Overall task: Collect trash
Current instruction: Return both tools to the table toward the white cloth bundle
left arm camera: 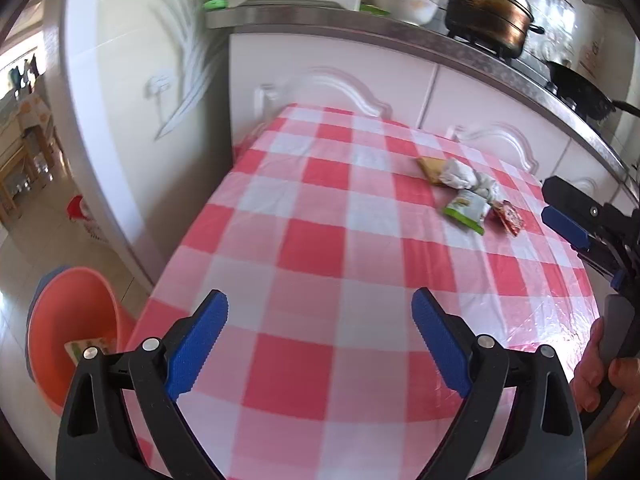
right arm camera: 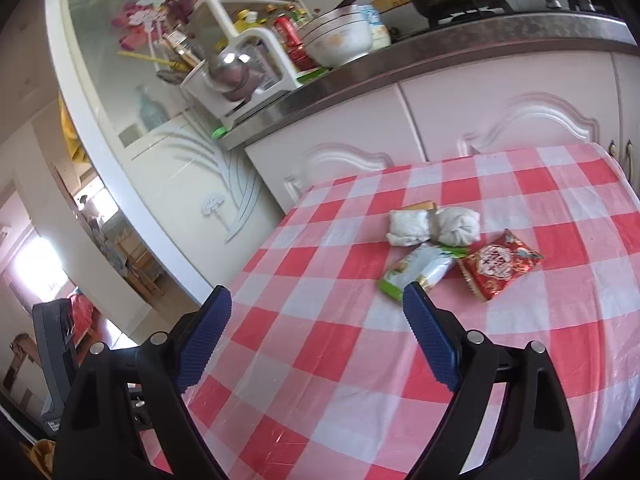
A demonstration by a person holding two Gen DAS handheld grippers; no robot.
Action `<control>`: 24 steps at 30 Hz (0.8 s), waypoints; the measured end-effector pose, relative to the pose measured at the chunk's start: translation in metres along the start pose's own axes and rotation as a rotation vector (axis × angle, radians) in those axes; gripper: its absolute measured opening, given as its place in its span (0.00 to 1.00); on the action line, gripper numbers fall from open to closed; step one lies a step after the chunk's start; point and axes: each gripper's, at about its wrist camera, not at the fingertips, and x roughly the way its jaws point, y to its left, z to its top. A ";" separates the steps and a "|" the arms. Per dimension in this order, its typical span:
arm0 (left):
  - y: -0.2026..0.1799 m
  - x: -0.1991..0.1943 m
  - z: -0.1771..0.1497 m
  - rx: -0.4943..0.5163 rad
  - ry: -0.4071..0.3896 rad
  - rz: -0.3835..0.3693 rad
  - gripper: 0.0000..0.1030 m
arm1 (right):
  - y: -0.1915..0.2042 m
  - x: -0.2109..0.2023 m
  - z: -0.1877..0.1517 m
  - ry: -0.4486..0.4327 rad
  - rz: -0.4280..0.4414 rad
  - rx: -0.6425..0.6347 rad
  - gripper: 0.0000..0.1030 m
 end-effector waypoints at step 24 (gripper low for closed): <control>-0.149 0.147 0.122 -0.088 0.007 -0.081 0.90 | -0.160 -0.068 0.020 -0.192 -0.204 0.389 0.86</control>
